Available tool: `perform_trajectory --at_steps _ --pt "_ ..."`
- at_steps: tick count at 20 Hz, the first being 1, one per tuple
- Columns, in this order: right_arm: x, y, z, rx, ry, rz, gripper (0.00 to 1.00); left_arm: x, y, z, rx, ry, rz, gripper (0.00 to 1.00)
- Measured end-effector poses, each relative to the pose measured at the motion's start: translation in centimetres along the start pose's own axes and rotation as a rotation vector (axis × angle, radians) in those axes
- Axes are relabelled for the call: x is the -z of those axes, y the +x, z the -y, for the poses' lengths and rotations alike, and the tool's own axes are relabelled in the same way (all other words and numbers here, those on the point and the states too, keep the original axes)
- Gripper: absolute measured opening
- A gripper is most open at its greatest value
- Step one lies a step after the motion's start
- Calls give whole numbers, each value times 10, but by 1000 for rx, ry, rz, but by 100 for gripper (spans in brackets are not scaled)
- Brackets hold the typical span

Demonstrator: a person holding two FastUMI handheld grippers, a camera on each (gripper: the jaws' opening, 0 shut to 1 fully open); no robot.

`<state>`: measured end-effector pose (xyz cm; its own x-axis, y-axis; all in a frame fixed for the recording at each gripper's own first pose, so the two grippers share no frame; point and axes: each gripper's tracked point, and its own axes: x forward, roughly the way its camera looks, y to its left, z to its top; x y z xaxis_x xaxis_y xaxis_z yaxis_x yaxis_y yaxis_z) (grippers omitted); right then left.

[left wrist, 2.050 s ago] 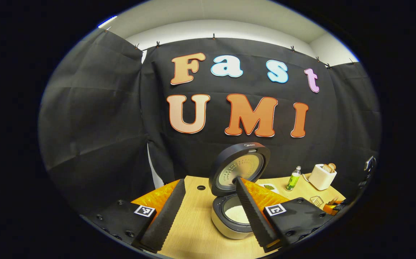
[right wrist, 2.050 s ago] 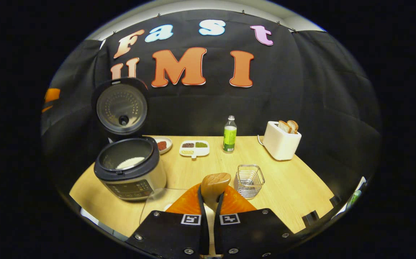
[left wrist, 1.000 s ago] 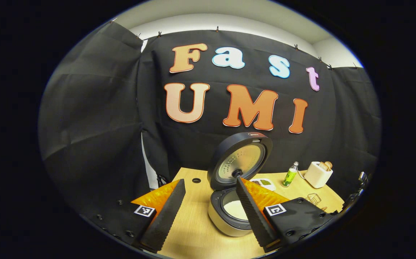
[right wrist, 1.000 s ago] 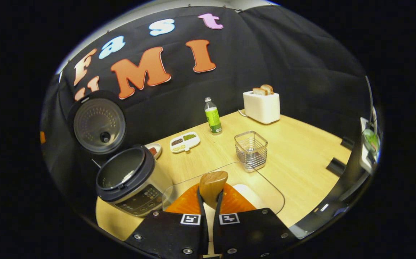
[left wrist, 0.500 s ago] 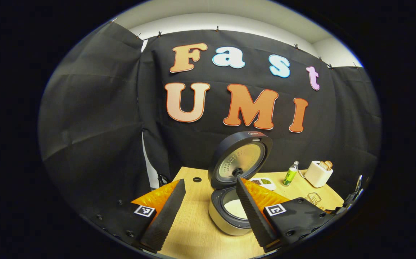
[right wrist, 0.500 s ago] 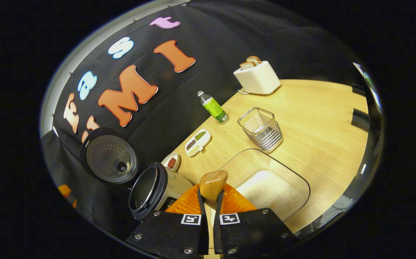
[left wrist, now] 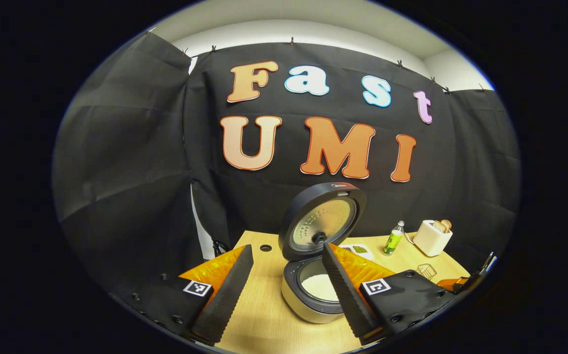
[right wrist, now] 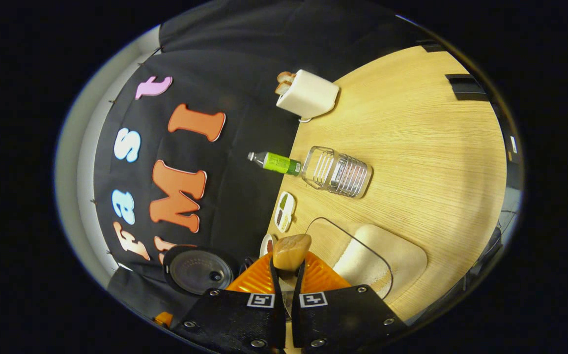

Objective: Close the left gripper, press the button to open the rice cooker; take a wooden spoon from the chopstick holder with the right hand, scoop a spoonful of rice and pour it into the rice cooker, then put the wooden spoon back into the chopstick holder.

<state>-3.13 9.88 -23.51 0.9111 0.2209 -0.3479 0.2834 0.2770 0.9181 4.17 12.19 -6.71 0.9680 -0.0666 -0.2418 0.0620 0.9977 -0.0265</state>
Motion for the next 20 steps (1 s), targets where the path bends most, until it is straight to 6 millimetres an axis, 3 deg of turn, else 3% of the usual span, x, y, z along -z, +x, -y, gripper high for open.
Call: perform_trajectory --at_steps 3,4,9,11,20 --pt "-16 -9 -8 -7 43 17 4 -2 1 3 -1 9 7 95" --pt "-19 -11 -13 -15 59 23 4 -2 1 4 -2 11 9 92" --pt "-34 -20 -46 -66 91 28 4 0 5 8 2 22 9 95" --pt "-40 -20 -67 -87 85 26 4 0 6 9 2 26 10 92" --pt "-56 -9 -165 -178 29 23 5 7 10 1 -37 34 34 94"
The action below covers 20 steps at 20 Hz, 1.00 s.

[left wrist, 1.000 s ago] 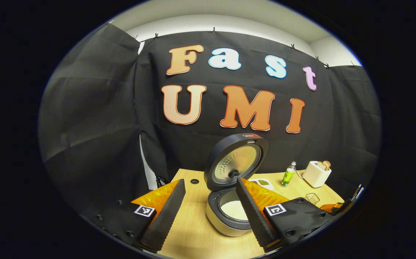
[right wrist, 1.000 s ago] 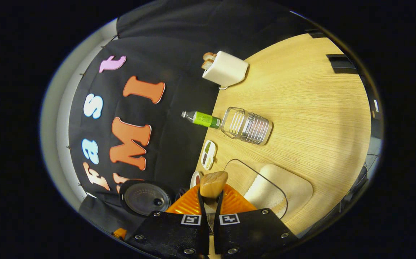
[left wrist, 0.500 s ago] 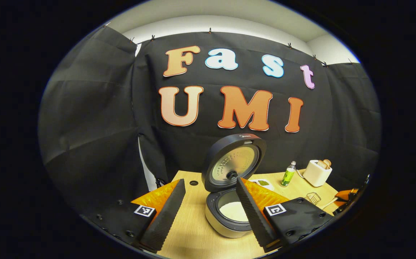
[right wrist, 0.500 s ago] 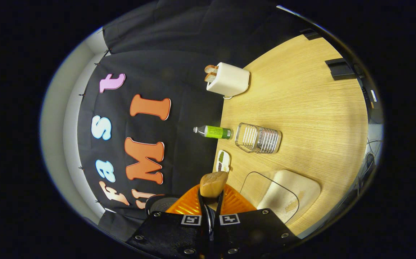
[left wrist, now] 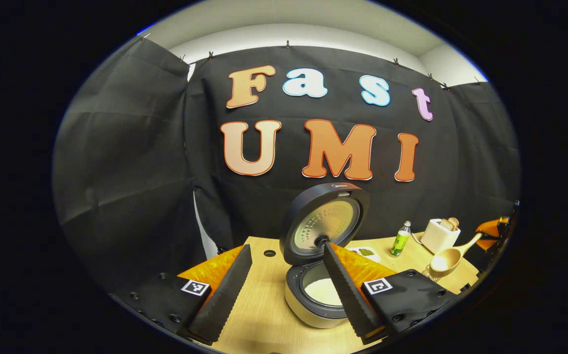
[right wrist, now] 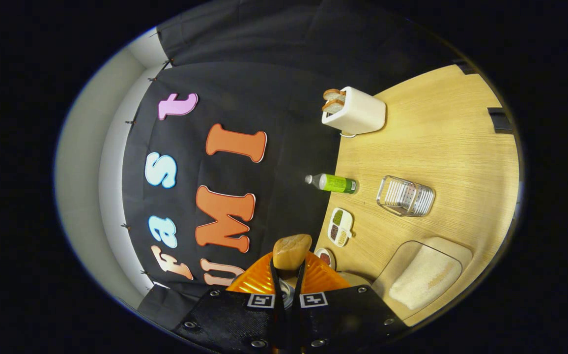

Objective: Close the left gripper, press the button to open the rice cooker; take a wooden spoon from the chopstick holder with the right hand, scoop a spoonful of rice and pour it into the rice cooker, then put the wooden spoon back into the chopstick holder.

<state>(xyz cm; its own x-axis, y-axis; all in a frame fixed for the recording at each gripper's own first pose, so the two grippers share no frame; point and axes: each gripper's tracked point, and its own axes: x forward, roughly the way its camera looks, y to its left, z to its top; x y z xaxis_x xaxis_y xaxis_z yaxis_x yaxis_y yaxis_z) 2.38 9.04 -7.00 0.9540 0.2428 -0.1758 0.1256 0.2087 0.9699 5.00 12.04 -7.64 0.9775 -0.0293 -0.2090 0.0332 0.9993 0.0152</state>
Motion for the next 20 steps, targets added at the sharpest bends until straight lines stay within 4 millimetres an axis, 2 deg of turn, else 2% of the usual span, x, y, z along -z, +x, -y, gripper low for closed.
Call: perform_trajectory --at_steps 2,7,8,9,13,16,17,20 --pt "1 12 -21 -14 -20 -4 5 6 0 -1 1 -10 -8 94" --pt "17 42 -73 -69 -67 -28 4 16 -5 -19 -41 -8 -17 94" --pt "23 49 -83 -80 -79 -35 4 18 -5 -23 -49 -5 -20 98" --pt "29 56 -92 -91 -96 -42 4 18 -7 -26 -56 -3 -21 95" --pt "59 79 -126 -129 -195 -73 4 19 -9 -38 -80 -14 -18 94" --pt "84 88 -146 -164 -298 -88 4 16 -10 -45 -92 -13 -11 98" --pt "91 91 -153 -177 -332 -91 4 15 -10 -48 -97 -10 -9 95" --pt "106 94 -169 -215 -423 -89 4 17 -13 -58 -109 -1 -6 98"
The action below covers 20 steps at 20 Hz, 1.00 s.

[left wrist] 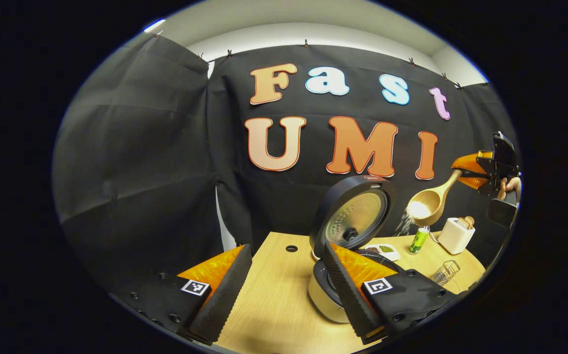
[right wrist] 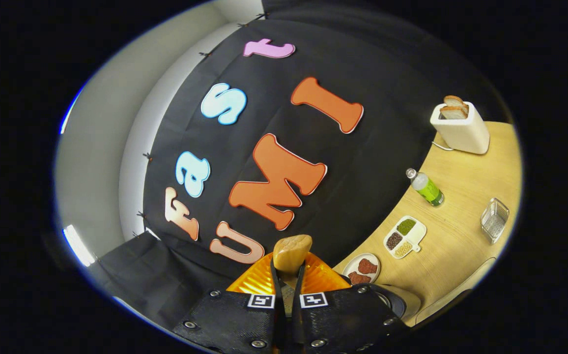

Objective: Close the left gripper, press the button to open the rice cooker; take a wooden spoon from the chopstick holder with the right hand, scoop a spoonful of rice and pour it into the rice cooker, then put the wooden spoon back into the chopstick holder.

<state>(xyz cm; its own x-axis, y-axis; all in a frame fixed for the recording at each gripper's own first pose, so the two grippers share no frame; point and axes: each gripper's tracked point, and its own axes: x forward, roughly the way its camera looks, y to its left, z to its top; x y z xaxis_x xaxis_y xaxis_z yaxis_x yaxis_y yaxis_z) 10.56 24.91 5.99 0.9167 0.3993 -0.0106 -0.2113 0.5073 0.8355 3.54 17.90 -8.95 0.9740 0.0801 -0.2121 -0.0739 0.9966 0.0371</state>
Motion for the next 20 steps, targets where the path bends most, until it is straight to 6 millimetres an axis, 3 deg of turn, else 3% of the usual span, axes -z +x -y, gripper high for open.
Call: perform_trajectory --at_steps 1,5,19,20 --pt "2 2 -5 -8 -25 0 4 0 0 -3 -6 0 1 94" --pt "6 6 -25 -39 -115 9 4 2 -1 -14 -19 -20 1 98" --pt "9 3 -74 -113 -414 64 4 0 4 -18 -12 -37 30 98" --pt "9 3 -76 -120 -422 65 4 -1 4 -19 -10 -42 31 94"
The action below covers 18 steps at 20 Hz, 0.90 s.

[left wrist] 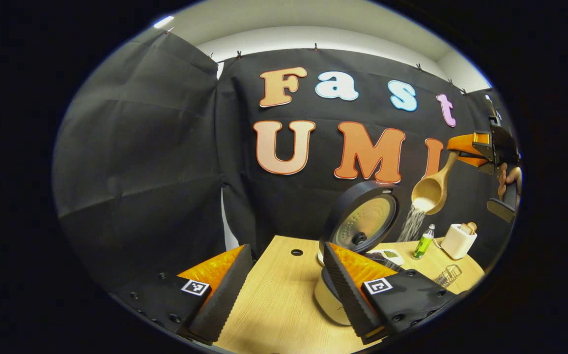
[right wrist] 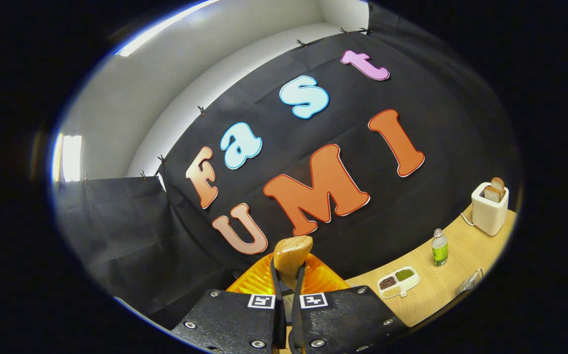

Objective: Close the left gripper, press the button to open the rice cooker; take a wooden spoon from the chopstick holder with the right hand, scoop a spoonful of rice and pour it into the rice cooker, then put the wooden spoon back into the chopstick holder.

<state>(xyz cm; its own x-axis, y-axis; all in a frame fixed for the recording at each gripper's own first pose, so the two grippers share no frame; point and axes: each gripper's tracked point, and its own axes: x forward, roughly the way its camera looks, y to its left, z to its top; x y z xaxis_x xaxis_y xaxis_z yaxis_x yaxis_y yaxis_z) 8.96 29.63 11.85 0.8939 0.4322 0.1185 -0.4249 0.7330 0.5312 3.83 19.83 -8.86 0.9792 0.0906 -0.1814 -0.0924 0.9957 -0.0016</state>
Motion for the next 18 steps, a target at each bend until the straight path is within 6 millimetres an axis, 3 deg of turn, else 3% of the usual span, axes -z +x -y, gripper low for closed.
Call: perform_trajectory --at_steps 4,6,10,16,17,18 --pt "-3 1 -5 -5 -51 14 4 0 -1 -4 -6 0 4 98" --pt "-3 -1 -7 -11 -68 15 4 -2 0 -3 -3 -10 5 94" --pt "-4 -2 -12 -34 -91 19 4 -6 0 -5 -1 -11 15 98" --pt "-4 -4 -27 -58 -150 28 4 -4 -2 -7 -6 -10 13 95" --pt "-4 -4 -28 -62 -153 30 9 -4 -3 -8 -9 -5 14 95" --pt "-5 -5 -29 -67 -160 31 4 -4 -3 -9 -11 -2 15 98"
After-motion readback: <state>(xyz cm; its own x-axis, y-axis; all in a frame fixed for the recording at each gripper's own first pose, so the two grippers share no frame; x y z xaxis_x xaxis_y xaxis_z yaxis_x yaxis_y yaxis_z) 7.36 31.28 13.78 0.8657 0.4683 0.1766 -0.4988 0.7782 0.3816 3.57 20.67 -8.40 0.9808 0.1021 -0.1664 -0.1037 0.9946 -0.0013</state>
